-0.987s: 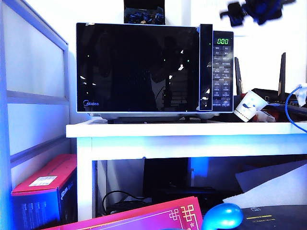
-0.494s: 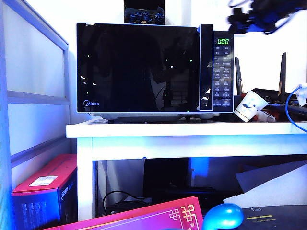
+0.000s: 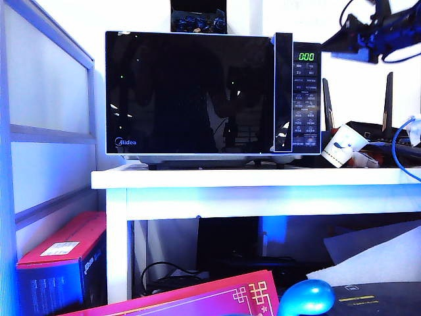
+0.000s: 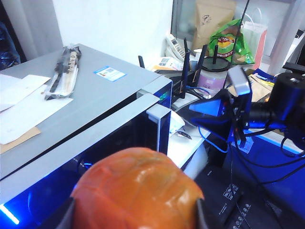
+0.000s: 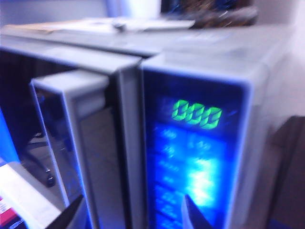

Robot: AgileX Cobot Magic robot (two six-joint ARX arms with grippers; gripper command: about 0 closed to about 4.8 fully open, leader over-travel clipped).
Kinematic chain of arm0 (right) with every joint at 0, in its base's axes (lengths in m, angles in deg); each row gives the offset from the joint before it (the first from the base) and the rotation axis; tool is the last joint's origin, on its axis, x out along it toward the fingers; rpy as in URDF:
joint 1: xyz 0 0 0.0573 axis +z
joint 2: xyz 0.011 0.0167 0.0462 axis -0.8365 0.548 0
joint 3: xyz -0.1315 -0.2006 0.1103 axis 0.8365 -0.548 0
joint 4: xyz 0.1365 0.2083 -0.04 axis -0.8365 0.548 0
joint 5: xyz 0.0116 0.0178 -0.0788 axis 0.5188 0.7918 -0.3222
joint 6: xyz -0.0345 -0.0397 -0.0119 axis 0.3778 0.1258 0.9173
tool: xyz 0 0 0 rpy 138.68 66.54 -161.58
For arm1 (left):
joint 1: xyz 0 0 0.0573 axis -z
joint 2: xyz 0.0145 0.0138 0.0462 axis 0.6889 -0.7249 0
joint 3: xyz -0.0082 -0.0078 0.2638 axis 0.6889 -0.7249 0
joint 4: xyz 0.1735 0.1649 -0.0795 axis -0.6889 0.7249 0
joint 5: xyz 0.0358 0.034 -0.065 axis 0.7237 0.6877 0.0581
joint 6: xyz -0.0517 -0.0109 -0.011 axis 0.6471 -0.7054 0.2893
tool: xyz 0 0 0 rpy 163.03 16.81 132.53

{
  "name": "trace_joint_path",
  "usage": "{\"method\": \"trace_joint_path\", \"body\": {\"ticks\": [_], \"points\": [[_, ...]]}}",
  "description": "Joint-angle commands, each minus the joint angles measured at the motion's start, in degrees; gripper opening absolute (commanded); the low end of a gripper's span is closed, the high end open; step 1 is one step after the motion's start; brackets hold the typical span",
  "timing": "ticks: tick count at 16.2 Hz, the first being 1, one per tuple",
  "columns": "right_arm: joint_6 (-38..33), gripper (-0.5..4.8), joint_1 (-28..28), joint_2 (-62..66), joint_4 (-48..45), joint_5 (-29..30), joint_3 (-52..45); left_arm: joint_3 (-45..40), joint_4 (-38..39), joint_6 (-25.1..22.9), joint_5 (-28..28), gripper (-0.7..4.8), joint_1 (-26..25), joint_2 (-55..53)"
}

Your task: Open the microwave door, place the orange inside the microwave, then close the microwave door.

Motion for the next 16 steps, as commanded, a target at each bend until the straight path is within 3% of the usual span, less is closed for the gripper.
{"method": "trace_joint_path", "body": {"ticks": [1,6,16], "points": [[-0.26,2.65,0.7,1.11,-1.4,1.9,0.28,0.15,-0.07,0.0,-0.17,2.81,0.11,0.24],[-0.28,2.65,1.99,1.86,-1.92,7.54,0.28,0.15,-0.04,0.0,-0.17,2.81,0.11,0.24],[-0.22,2.65,6.62,5.46,-6.05,2.56,1.73,0.15,-0.15,-0.02,0.0,2.81,0.11,0.24]]}}
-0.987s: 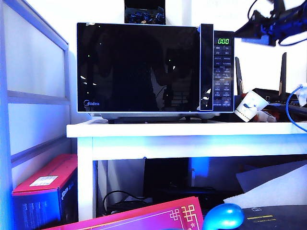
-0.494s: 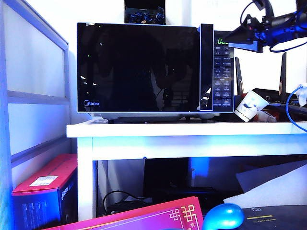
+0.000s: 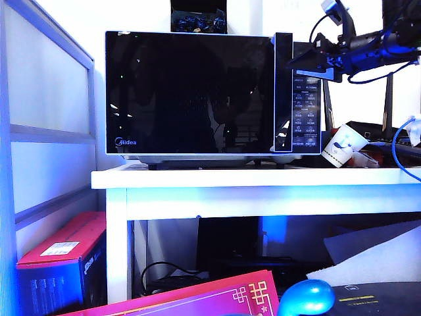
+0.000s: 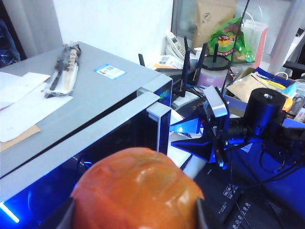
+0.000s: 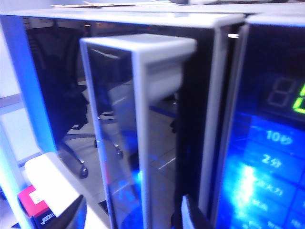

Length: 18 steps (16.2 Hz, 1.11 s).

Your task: Open the microwave door, place the orange inside the microwave, then close the microwave door.

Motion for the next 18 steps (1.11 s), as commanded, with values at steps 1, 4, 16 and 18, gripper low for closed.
{"method": "trace_joint_path", "body": {"ticks": [1,4,16,18], "points": [[-0.07,2.65,0.79,0.09,-1.33,0.28,1.27,0.15,-0.33,-0.02,-0.04,2.8,0.11,0.22],[-0.09,2.65,1.33,0.74,-0.28,2.08,2.58,0.15,-0.31,-0.02,-0.02,2.8,0.11,0.22],[-1.31,2.65,0.94,0.13,-0.22,6.45,2.64,0.15,-0.31,-0.04,-0.02,2.8,0.11,0.2],[-2.27,2.65,-0.13,-0.26,-0.02,8.11,2.64,0.15,-0.31,-0.02,-0.02,2.81,0.11,0.2]]}}
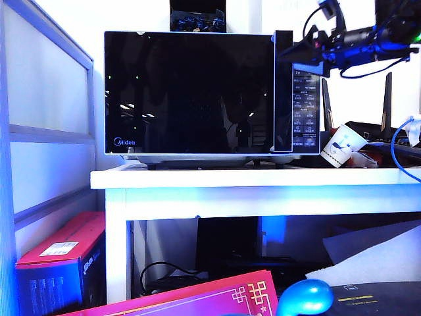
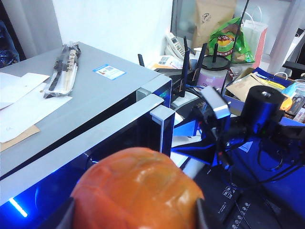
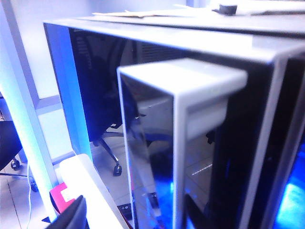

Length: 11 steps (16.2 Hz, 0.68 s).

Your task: Open the microwave door, place the orange inside the microwave, then close the microwave door.

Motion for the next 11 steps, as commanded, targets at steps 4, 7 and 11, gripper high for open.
{"method": "trace_joint_path", "body": {"ticks": [4,7,11], "points": [[-2.86,2.64,-1.95,-0.9,-0.55,5.92,0.5,0.17,-0.33,-0.02,-0.07,2.81,0.11,0.2],[-2.95,2.64,-1.97,-0.9,-0.79,5.42,0.5,0.17,-0.31,0.0,-0.07,2.8,0.11,0.2],[-2.71,2.64,-2.29,-0.87,-3.78,1.68,0.5,0.17,-0.02,0.0,-0.07,2.81,0.11,0.2]]}}
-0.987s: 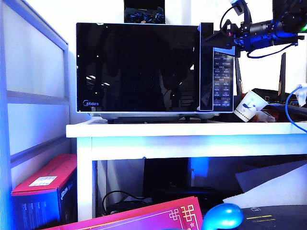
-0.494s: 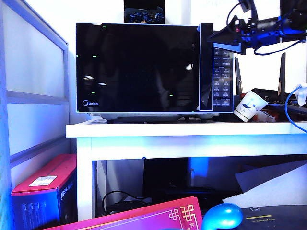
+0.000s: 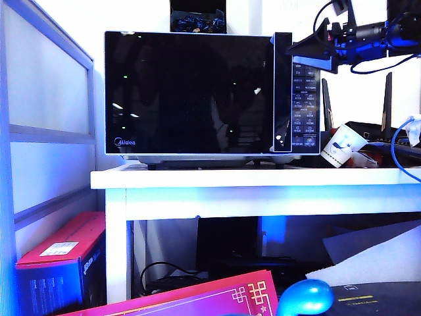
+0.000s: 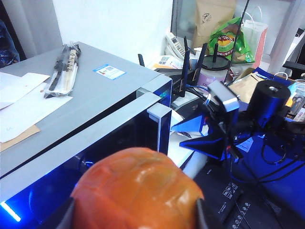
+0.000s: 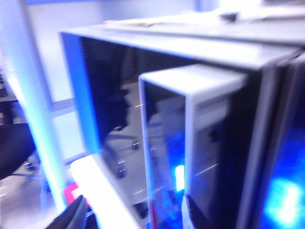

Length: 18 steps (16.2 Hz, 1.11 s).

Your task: Open the microwave door, place the orange inside the microwave, then close the microwave door.

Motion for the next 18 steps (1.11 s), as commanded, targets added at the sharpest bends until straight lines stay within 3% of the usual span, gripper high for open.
{"method": "trace_joint_path", "body": {"ticks": [1,12,18], "points": [[-0.02,2.64,-0.04,-0.44,-2.58,-3.5,0.37,0.17,0.09,0.0,-0.07,2.8,0.11,0.2],[2.78,2.64,3.17,0.33,-2.97,-11.98,0.44,0.17,0.15,0.0,-0.07,2.8,0.11,0.17],[2.25,2.62,3.26,0.81,-2.89,-4.02,0.48,0.17,0.15,0.0,-0.07,2.8,0.11,0.17]]}}
